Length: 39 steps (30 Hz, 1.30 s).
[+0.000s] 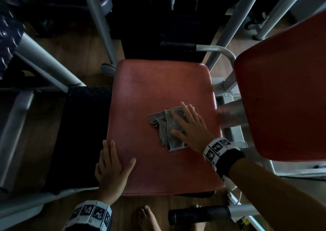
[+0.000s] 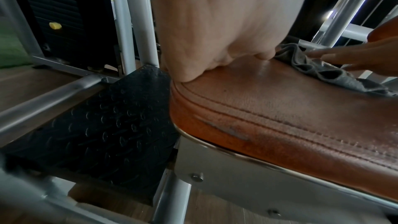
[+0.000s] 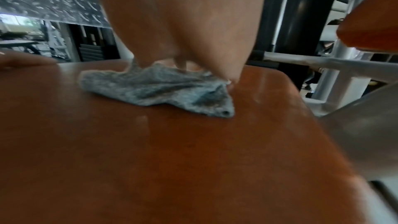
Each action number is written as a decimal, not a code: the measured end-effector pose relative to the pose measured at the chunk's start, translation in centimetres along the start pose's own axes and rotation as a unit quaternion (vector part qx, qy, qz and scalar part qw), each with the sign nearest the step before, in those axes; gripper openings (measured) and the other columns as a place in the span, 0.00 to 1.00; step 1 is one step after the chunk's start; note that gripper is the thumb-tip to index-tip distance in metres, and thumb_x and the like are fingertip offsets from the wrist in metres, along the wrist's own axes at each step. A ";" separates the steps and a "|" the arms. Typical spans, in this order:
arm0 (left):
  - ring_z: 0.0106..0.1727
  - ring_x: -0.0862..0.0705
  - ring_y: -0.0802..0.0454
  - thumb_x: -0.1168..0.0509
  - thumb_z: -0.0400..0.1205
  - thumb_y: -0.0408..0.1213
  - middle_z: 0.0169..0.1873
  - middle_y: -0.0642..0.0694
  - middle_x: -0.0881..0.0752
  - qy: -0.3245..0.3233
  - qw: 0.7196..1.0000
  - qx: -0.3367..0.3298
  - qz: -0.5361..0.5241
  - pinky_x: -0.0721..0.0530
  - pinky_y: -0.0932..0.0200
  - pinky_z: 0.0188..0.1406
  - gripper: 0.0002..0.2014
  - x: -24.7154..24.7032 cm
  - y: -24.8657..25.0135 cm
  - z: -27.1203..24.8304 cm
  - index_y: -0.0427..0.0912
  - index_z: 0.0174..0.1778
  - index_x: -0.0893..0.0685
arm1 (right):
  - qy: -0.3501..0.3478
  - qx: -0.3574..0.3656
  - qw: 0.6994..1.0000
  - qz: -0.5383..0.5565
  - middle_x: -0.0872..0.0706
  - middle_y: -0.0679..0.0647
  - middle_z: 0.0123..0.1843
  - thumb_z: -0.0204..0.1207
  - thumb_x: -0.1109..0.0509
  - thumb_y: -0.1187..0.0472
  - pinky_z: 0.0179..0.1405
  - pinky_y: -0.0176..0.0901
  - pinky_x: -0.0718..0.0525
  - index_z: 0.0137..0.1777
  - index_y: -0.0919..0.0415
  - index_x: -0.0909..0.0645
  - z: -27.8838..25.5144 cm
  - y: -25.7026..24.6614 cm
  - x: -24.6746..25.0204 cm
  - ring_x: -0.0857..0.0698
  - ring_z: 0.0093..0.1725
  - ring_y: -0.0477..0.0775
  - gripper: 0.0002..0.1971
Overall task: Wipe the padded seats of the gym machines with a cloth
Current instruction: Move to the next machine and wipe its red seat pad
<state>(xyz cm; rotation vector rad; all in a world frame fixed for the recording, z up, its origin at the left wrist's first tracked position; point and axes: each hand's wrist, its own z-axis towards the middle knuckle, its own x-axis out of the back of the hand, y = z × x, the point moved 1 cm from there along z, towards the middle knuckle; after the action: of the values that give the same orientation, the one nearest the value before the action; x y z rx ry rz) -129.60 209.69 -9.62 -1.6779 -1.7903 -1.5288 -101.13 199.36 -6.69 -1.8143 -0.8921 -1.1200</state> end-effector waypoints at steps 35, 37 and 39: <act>0.85 0.57 0.46 0.61 0.64 0.78 0.82 0.56 0.71 -0.050 0.998 0.028 0.027 0.57 0.39 0.82 0.50 0.7 0.8 0.4 0.62 0.79 0.74 | -0.037 -0.176 0.984 -0.002 0.51 0.52 0.85 0.78 0.44 0.33 0.79 0.65 0.43 0.84 0.38 0.52 -5.9 4.2 -0.3 0.50 0.83 0.64 0.36; 0.85 0.56 0.46 0.62 0.63 0.78 0.82 0.56 0.71 -0.054 0.998 0.029 0.027 0.57 0.40 0.82 0.51 0.9 1.0 0.2 0.62 0.79 0.74 | -0.021 -0.153 0.987 -0.037 0.41 0.51 0.82 0.81 0.43 0.37 0.75 0.65 0.38 0.82 0.36 0.45 -5.4 4.8 1.2 0.42 0.81 0.65 0.30; 0.85 0.57 0.47 0.63 0.63 0.78 0.82 0.56 0.72 -0.056 0.997 0.030 0.033 0.57 0.40 0.82 0.51 1.0 1.1 0.2 0.61 0.79 0.75 | 0.010 -0.136 0.990 -0.034 0.34 0.52 0.79 0.82 0.39 0.45 0.75 0.64 0.36 0.80 0.38 0.40 -4.1 5.9 2.8 0.35 0.77 0.63 0.27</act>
<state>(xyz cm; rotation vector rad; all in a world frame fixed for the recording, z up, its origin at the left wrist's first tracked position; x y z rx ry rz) -128.86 210.14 -8.41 -1.8064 -1.7965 -1.3664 -96.48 193.60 -4.48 -1.9991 -0.8272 -1.3549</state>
